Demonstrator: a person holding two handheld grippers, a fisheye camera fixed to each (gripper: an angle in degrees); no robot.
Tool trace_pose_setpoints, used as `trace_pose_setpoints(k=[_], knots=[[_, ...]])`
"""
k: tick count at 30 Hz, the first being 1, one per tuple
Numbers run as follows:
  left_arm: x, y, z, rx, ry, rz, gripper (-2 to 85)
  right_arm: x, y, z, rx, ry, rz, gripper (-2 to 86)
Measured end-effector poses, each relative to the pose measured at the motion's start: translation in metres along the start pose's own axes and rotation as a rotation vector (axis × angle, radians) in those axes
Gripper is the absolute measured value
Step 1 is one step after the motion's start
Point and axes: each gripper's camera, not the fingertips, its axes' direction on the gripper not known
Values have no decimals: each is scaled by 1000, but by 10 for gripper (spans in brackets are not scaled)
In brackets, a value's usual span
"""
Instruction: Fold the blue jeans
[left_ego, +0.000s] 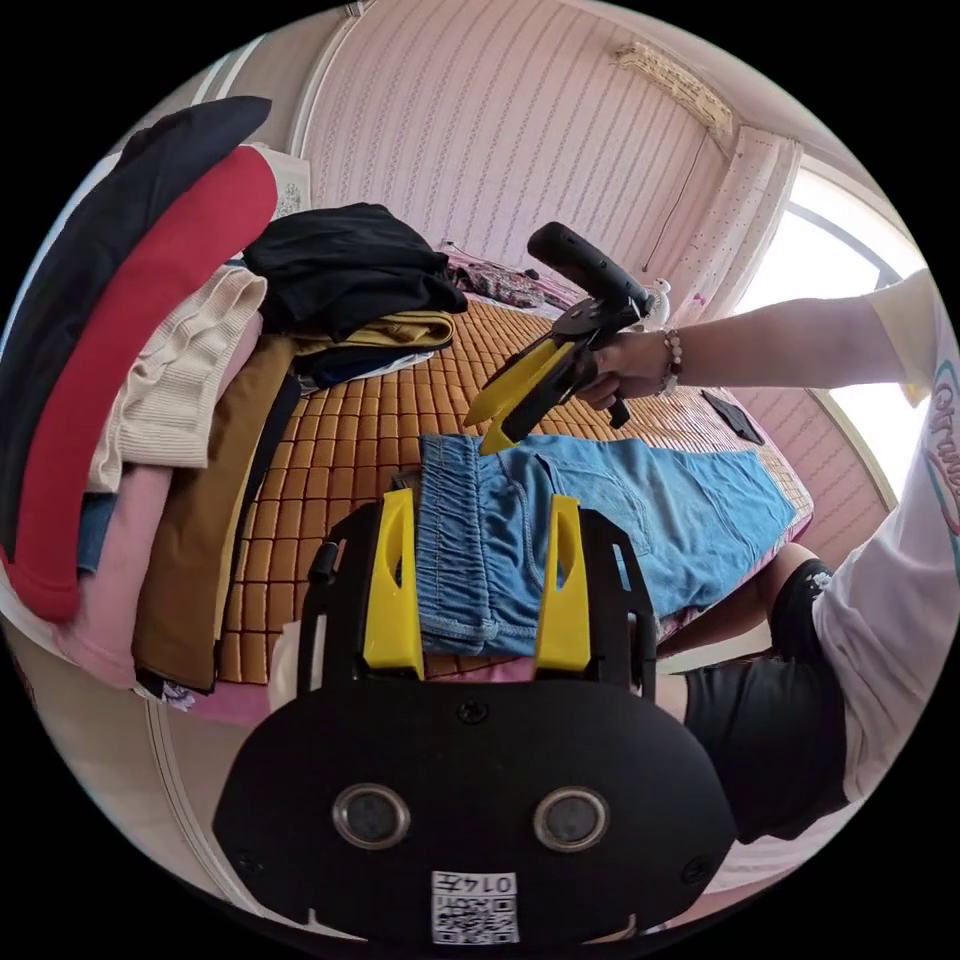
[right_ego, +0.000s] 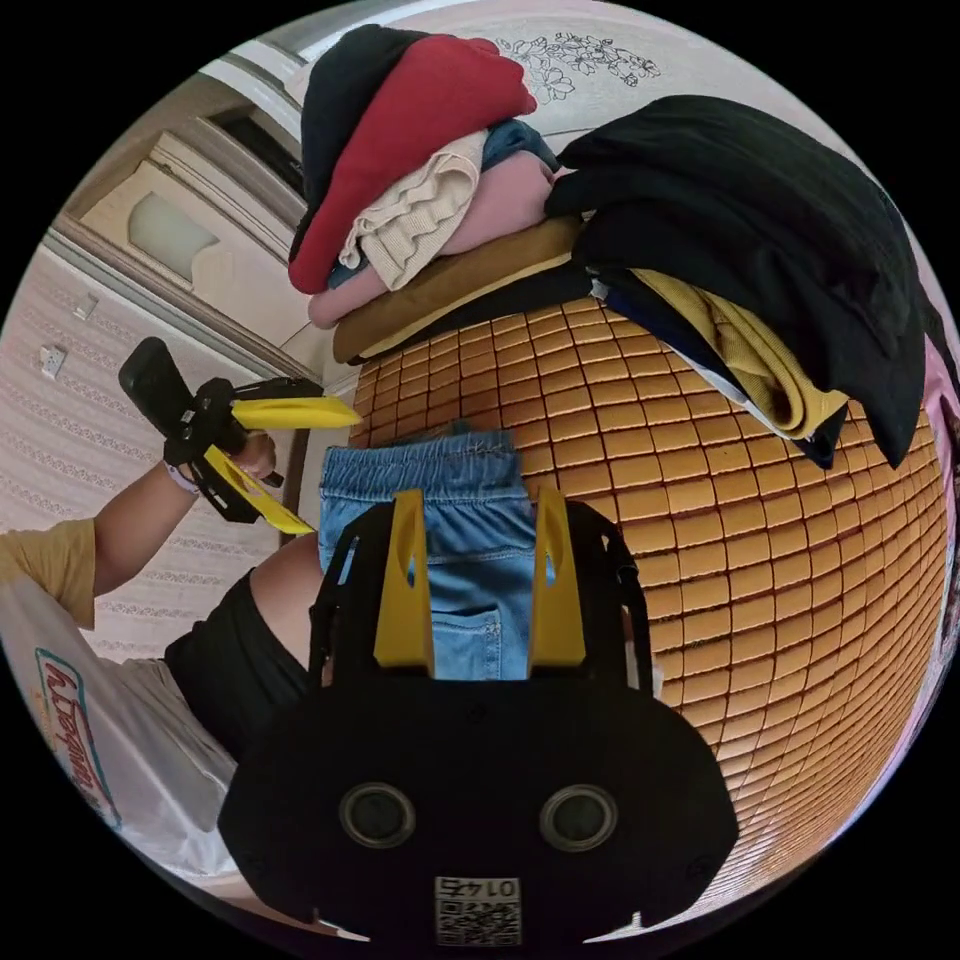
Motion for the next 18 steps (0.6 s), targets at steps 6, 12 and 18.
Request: trace_pose_setpoints(k=[6,12,18], knots=[[-26,-15,19,-60,67,20,180,18,-27,7,-130,-284,-173,20],[-27,-13,-5,-85,177,36,48,21,-43,-6,-92,-479,-312,1],[-38,8,-23,-102,-32,-247,44,-4,-76,43,-114,-118,-218,4]])
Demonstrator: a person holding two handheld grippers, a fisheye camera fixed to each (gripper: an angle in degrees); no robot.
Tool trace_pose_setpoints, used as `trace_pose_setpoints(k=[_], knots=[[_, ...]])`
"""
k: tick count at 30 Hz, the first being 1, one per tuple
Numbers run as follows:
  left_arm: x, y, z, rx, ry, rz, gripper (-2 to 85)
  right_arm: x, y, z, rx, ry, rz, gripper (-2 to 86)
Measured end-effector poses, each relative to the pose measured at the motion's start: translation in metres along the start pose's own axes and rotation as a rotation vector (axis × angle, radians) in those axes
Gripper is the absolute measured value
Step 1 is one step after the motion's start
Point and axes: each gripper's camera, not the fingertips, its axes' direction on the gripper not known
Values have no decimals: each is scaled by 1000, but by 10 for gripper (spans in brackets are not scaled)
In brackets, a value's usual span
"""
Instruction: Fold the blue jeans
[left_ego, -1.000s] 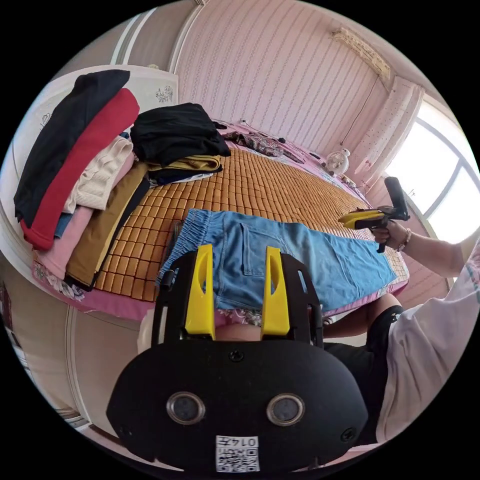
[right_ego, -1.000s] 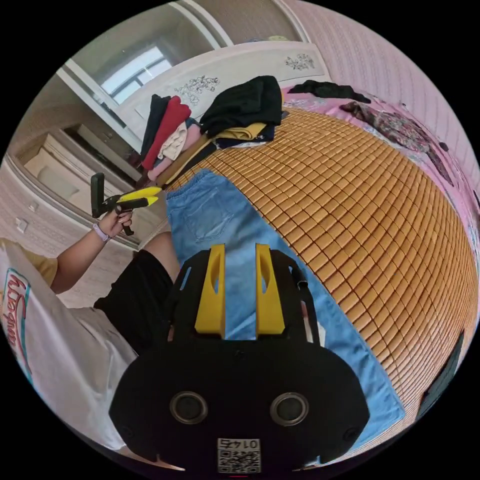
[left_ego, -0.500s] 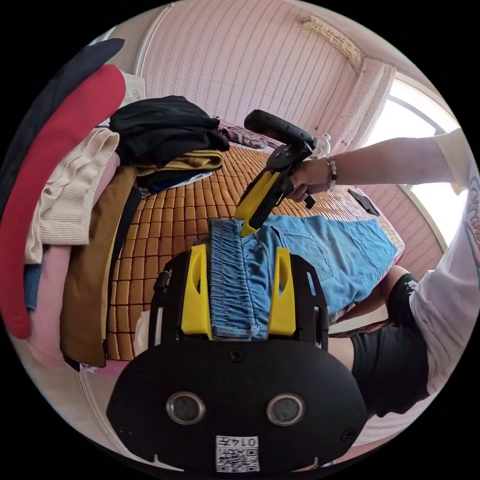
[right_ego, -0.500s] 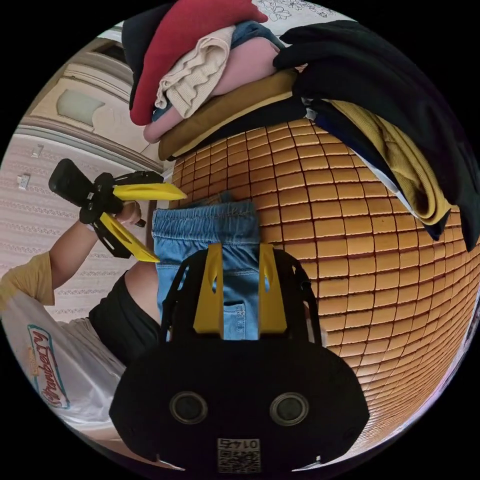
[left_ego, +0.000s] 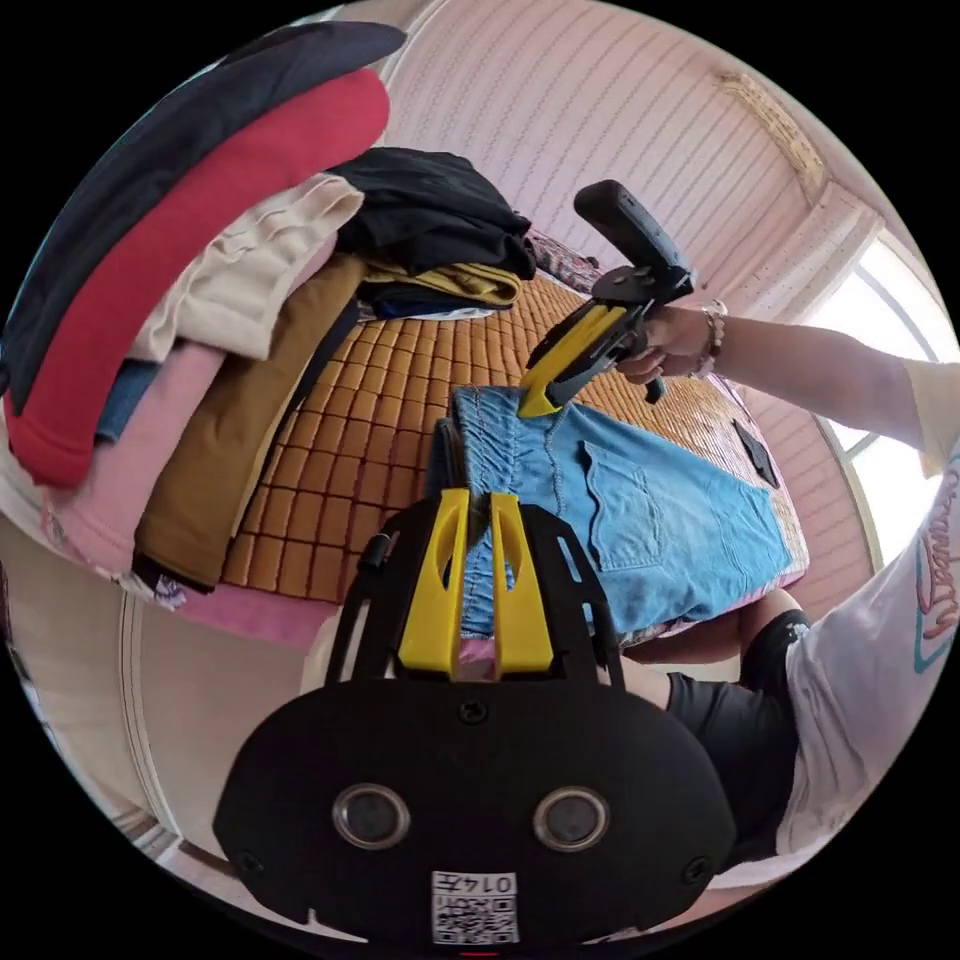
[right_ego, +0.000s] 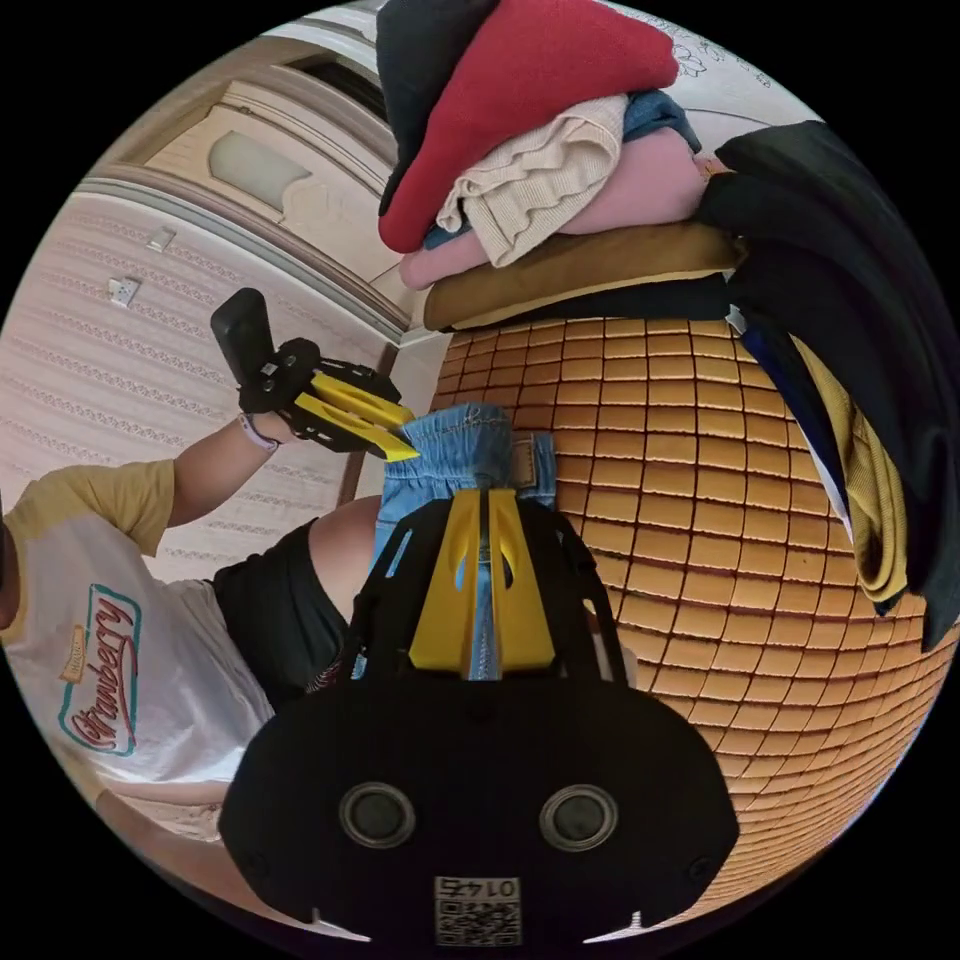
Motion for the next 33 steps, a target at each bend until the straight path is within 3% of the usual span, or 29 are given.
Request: trace_pose_setpoints(k=[4,11,15,18,23,27,29,33], knots=[[-8,0,21,-60,-56,-192,59,-7,-17,26,-42,205,78,15],[16,-34,53,-109,-253,-131,64,-19,47,-26,166,425,249,3],[15,-50,65,-70,-281,-162,71,-37,168,-61,283,470,476,-4],[5,-51,60,-31,-166,-283,83,-57,270,-62,286,501,724,-4],[49,-2,7,101,-370,-213,59,-110,385,-25,226,442,993,-3],[123,26,8,86,-227,-2,0,-145,393,11,167,355,962,-3],[192,32,34,35,-12,184,-7,-156,378,20,142,353,881,-4],[304,32,106,-141,214,373,-9,-166,349,44,57,356,767,-4]])
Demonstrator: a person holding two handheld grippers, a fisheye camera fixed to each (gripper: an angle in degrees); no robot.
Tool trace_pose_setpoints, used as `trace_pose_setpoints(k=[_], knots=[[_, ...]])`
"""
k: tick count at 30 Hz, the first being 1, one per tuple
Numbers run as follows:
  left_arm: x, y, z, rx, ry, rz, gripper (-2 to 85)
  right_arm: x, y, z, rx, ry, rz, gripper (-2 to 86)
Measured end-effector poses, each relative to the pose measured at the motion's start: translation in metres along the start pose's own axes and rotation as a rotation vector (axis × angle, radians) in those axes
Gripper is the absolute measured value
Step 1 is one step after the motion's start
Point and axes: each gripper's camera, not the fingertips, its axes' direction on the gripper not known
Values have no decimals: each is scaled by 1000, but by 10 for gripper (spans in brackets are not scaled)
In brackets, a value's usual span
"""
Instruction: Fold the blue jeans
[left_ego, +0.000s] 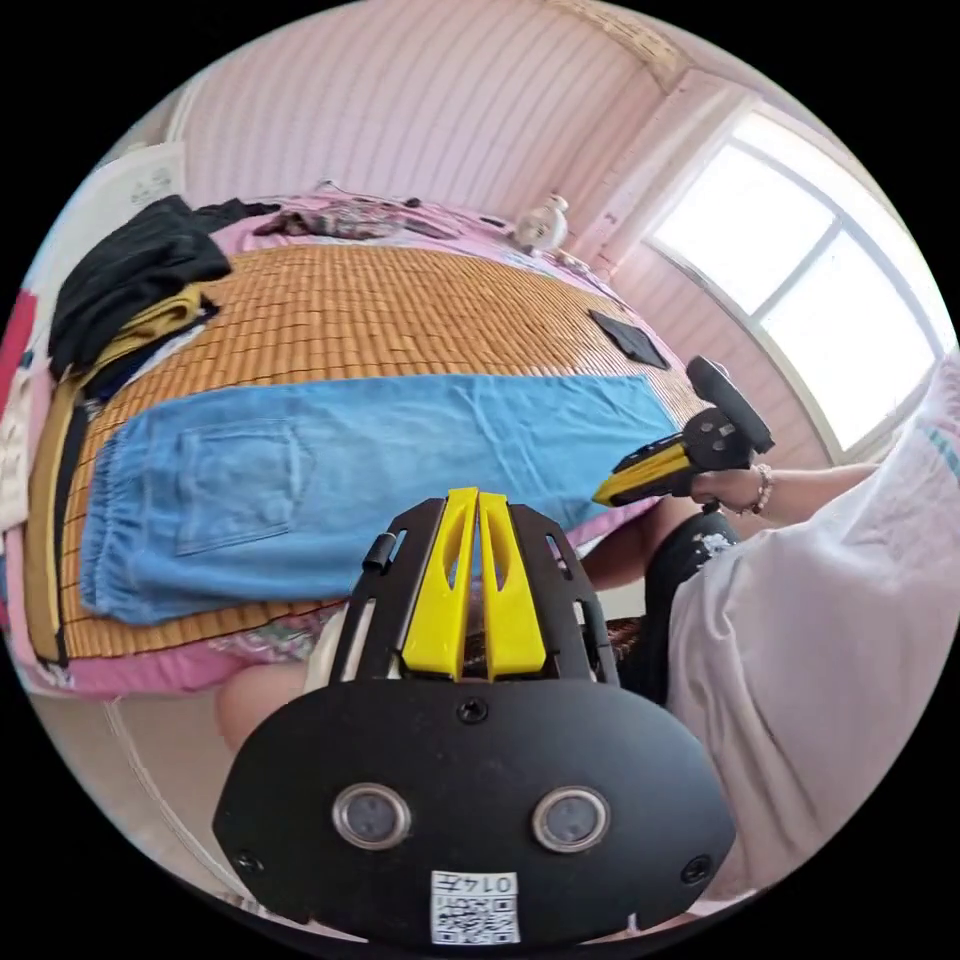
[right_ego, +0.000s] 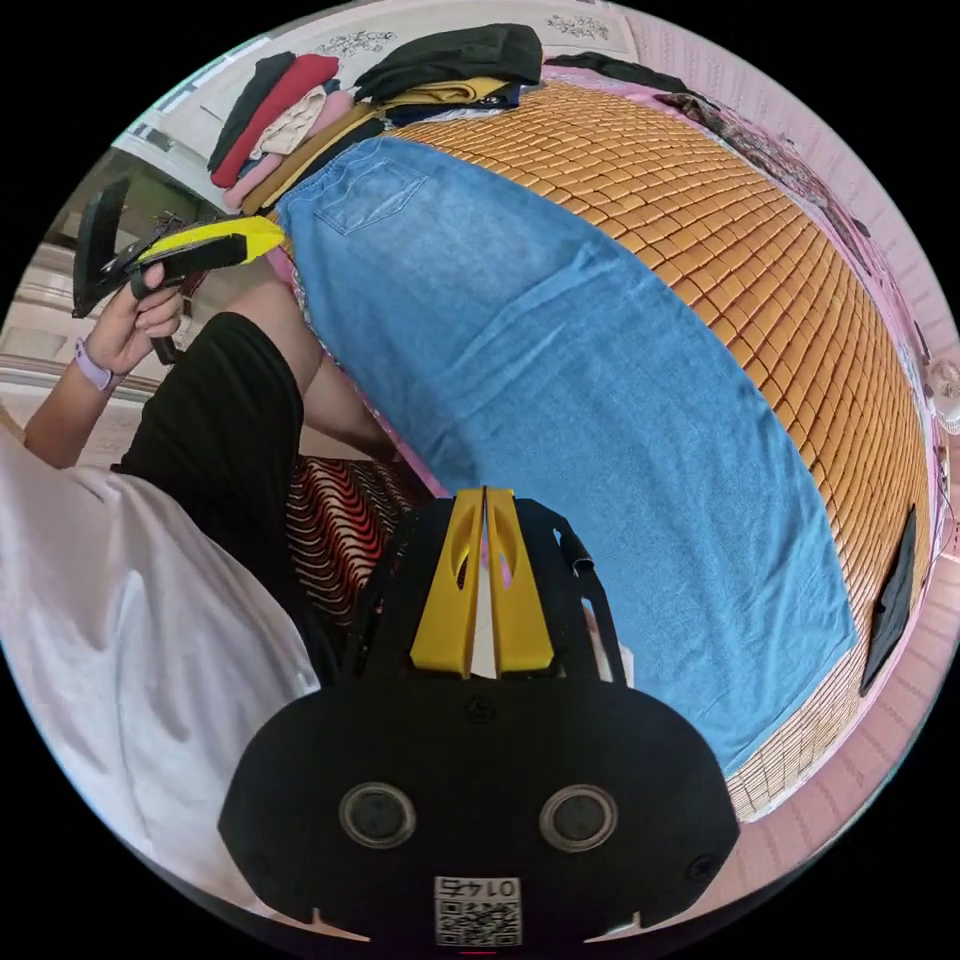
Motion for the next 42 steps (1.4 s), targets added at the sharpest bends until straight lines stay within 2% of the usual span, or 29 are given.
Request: trace_pose_setpoints(k=[3,4,5,7,14,18,19,26,30,33,35,37,40,42], knots=[[56,-27,74,-153,131,102,-10,-10,3,27,-144,70,-14,-4],[77,-33,99,-214,114,165,-10,-11,6,31,-191,89,-2,-5],[94,-35,120,-278,16,222,-10,-13,8,30,-197,93,-11,-5],[108,-35,146,-355,-87,252,-10,-14,15,3,-122,91,-63,-6],[125,-32,175,-358,-90,286,-10,42,-40,-63,22,111,-69,-5],[129,-29,185,-333,-81,298,-10,66,-102,-56,-59,214,-78,-4],[131,-28,188,-325,-82,310,-10,73,-114,-44,-139,227,-71,-4],[132,-26,207,-281,-45,271,-10,88,-116,-55,-268,169,-70,-2],[134,-28,217,-306,-23,273,-10,81,-100,-63,-271,248,-66,-2],[134,-26,238,-437,14,280,-10,84,-80,-72,-215,268,8,-3],[134,-29,246,-449,14,263,-10,95,-59,-83,-124,220,84,-4],[141,-39,246,-480,3,314,-10,116,-12,-101,90,74,206,-5],[148,-51,230,-428,26,362,-10,142,66,-124,304,-128,375,-2],[145,-55,217,-390,98,321,-10,154,127,-139,424,-158,468,2]])
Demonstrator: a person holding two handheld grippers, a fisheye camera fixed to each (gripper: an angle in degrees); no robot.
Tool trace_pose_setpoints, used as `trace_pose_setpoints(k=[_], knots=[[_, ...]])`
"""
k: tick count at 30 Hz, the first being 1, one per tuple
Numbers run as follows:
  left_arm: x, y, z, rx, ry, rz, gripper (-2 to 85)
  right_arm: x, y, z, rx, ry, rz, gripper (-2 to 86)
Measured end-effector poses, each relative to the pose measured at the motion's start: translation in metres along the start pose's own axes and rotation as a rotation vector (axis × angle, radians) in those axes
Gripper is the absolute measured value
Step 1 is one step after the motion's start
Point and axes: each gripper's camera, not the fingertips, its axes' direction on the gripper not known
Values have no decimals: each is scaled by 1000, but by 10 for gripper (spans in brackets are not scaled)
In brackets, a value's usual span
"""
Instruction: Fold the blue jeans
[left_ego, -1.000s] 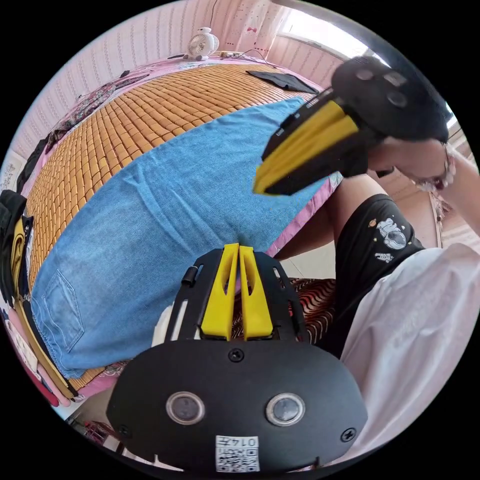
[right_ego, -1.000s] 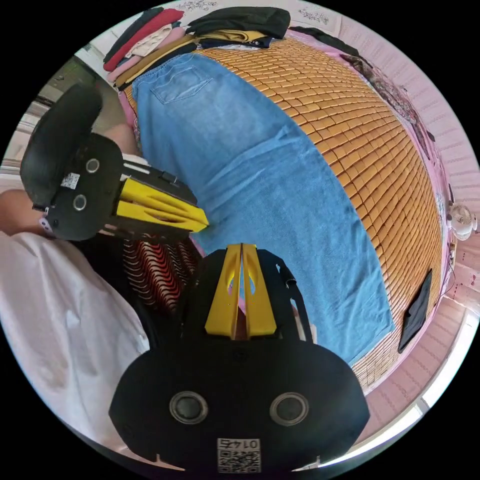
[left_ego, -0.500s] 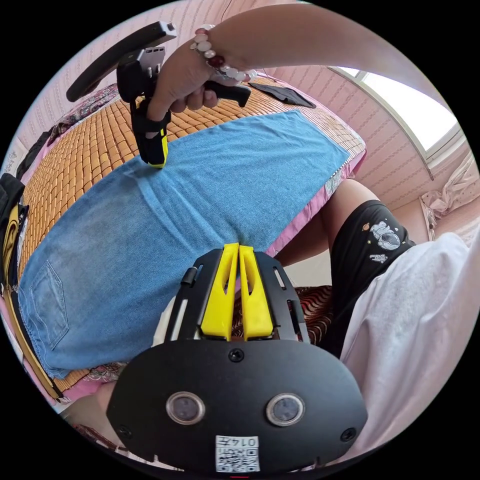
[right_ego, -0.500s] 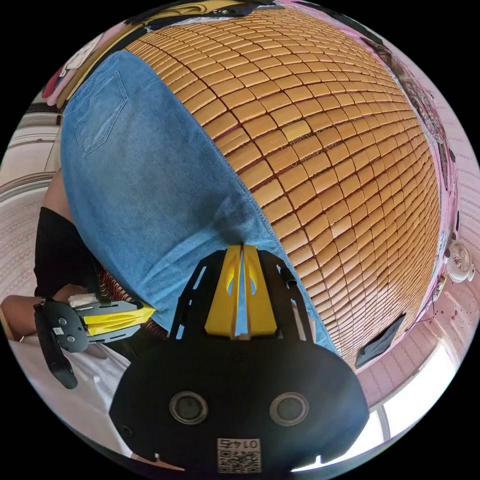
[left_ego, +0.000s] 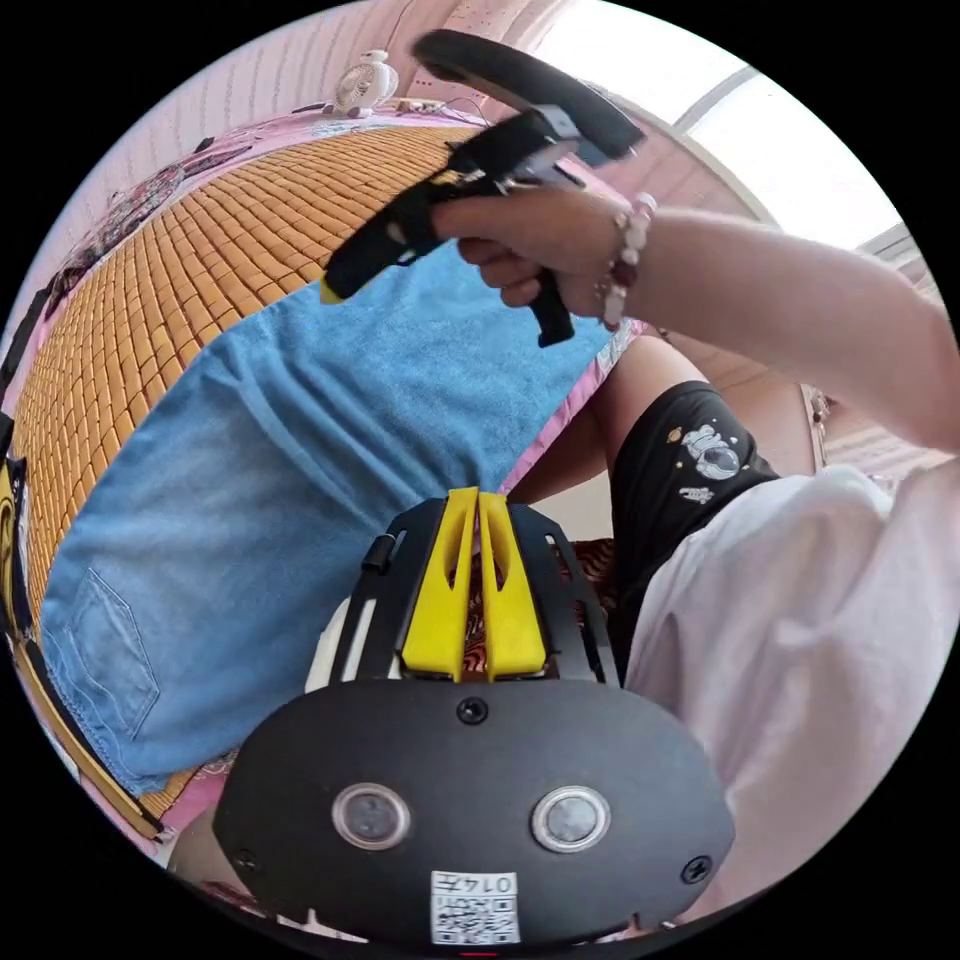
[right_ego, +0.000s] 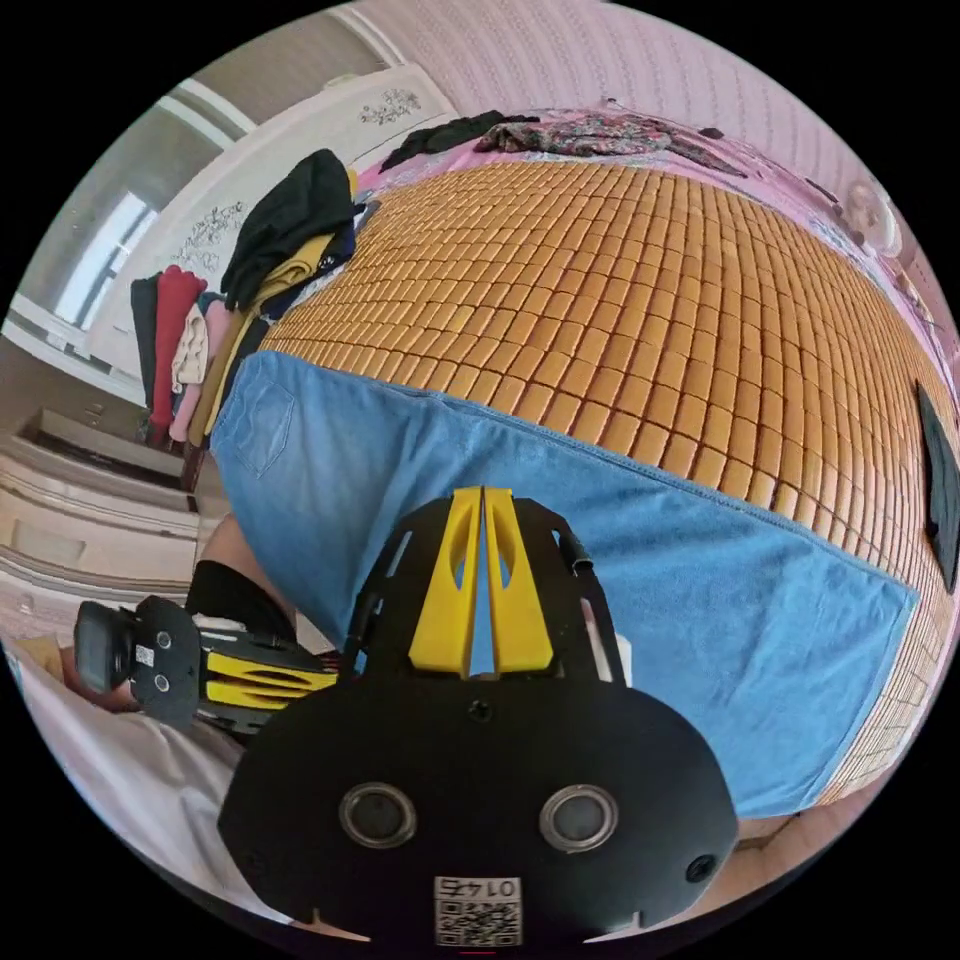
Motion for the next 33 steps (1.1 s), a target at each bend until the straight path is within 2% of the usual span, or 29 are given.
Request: trace_pose_setpoints(k=[2,4,7,12,15,20,24,27,30,33], knots=[[-6,11,-19,97,90,-54,-10,37,40,-39,78,28,115,10],[-12,22,-33,170,99,-100,-10,89,98,-87,148,185,277,40],[-29,39,-48,236,5,-213,-10,150,163,-131,168,446,507,96],[-68,55,-55,217,-136,-428,-10,209,218,-162,164,603,703,152],[-84,55,-52,177,-216,-501,-10,226,230,-157,96,579,727,155],[-103,52,-25,18,-252,-589,-10,220,251,-163,157,565,722,132],[-102,55,-28,74,-269,-595,-10,208,258,-165,140,527,670,63],[-105,57,-31,71,-250,-605,-10,209,264,-170,139,467,696,47],[-108,56,-35,46,-250,-597,-10,213,276,-198,278,397,743,43],[-104,50,-38,39,-248,-550,-10,210,274,-236,405,368,699,41]])
